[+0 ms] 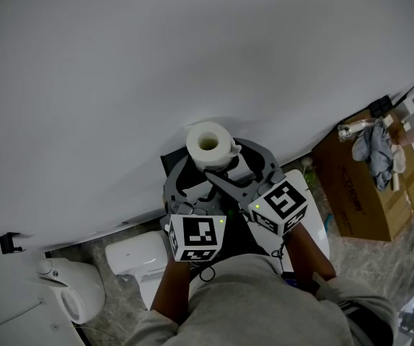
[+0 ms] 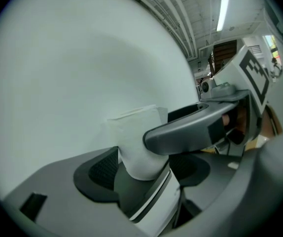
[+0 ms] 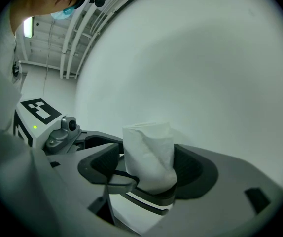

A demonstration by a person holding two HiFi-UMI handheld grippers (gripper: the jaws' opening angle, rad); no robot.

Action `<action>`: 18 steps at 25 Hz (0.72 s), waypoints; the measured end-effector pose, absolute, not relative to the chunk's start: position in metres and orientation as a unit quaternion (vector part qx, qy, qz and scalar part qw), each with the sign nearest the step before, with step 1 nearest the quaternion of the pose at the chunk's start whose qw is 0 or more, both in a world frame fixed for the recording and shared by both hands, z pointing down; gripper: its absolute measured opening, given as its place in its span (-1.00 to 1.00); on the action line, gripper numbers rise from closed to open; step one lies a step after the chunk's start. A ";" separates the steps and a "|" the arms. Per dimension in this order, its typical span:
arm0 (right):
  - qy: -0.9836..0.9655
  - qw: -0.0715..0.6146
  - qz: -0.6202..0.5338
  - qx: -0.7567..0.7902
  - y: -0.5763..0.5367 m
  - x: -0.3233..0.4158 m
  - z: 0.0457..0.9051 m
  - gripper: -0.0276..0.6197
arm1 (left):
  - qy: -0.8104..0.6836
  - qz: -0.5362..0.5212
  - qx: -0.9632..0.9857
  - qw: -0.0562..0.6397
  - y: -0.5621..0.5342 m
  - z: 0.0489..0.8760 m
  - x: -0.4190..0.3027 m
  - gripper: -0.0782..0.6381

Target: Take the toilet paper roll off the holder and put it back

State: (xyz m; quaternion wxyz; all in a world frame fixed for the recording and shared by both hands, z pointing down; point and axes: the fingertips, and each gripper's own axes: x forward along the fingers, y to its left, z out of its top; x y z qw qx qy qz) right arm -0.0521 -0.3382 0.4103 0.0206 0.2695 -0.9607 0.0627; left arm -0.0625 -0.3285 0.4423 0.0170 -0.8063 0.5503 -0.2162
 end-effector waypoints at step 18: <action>-0.941 0.034 0.079 0.327 -0.316 -0.023 0.426 0.08 | 0.573 -0.163 -0.803 0.014 -0.288 0.431 -0.084 -0.20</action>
